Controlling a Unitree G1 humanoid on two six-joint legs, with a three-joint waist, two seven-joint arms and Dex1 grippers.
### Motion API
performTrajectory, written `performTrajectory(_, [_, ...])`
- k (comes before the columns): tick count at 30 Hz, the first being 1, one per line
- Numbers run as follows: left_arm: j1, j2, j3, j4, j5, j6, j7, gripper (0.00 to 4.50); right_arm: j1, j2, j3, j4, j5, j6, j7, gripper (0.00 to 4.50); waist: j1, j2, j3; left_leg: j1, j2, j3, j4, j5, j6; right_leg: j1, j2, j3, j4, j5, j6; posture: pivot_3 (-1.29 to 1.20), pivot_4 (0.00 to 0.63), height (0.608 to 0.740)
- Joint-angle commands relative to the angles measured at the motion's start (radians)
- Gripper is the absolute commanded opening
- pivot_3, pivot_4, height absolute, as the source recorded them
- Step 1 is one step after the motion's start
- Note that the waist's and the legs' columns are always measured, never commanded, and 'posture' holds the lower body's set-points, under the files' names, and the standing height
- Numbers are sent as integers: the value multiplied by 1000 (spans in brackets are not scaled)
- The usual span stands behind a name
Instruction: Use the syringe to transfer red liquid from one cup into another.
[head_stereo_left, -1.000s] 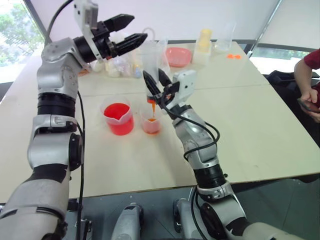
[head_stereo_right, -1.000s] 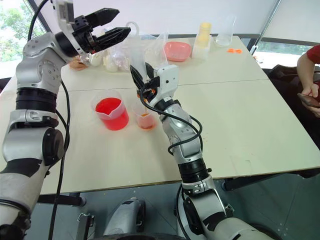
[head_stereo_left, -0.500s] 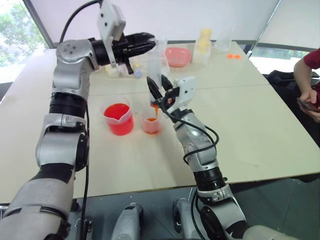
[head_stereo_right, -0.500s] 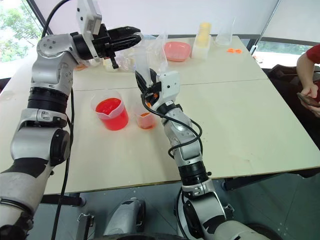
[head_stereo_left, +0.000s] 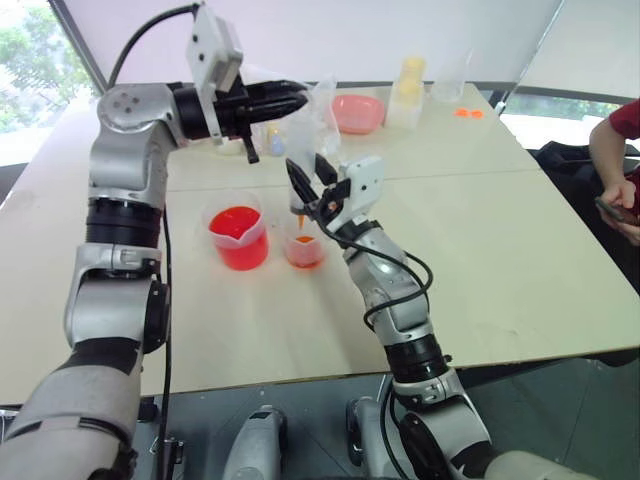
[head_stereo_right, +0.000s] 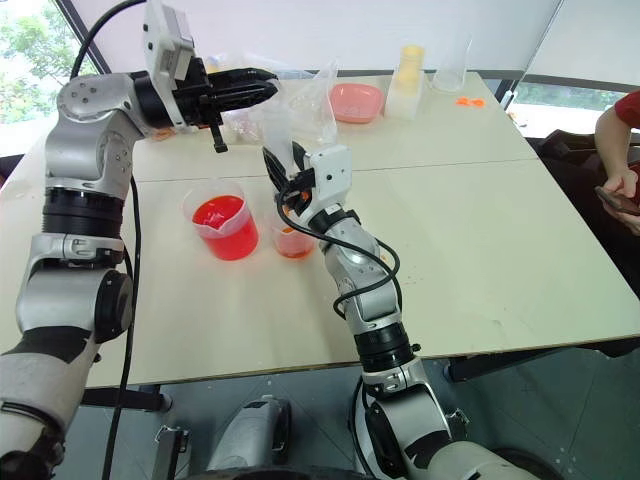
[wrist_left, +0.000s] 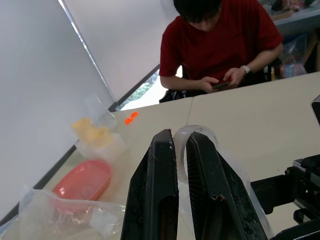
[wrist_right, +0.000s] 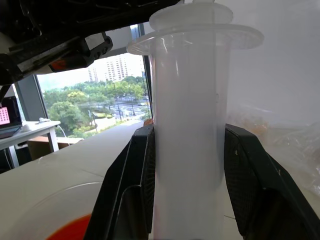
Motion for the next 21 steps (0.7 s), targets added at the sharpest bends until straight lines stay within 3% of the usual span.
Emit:
performTrajectory(1, [47,-22,-56,-9,-7,20,-71,209,-75,13,-7,-101,16,-21,-6,1396,0,0,0,0,0,0,0,0,0,0,0,0,0,0,0,0,150,740])
performTrajectory(7, [13,-36,7,26,-58,89,-27,209,-90,-7,-37,-233,62,81,-16,1396,2,0,0,0,0,0,0,0,0,0,0,0,0,0,0,0,150,740])
performTrajectory(10, [-9,-34,38,33,-93,127,-31,1168,-85,-23,-49,-305,79,136,-24,1396,6,0,0,-1,0,0,1,0,0,0,0,0,0,0,0,0,150,740])
performTrajectory(15, [-25,-16,64,32,-117,146,-8,3329,-65,-44,-53,-398,100,213,-30,1396,-1,0,0,0,0,0,0,0,0,0,0,0,0,0,0,0,150,740])
performTrajectory(19, [-8,40,112,-5,-179,258,-12,3329,-72,-29,-109,-459,180,312,-76,1396,-5,1,0,0,0,0,0,0,0,0,0,0,1,0,0,0,150,740])
performTrajectory(21, [42,84,132,-61,-219,330,-27,3329,-115,-13,-210,-472,312,425,-149,1396,-5,1,0,1,1,0,0,0,0,0,1,0,1,0,0,0,150,740])
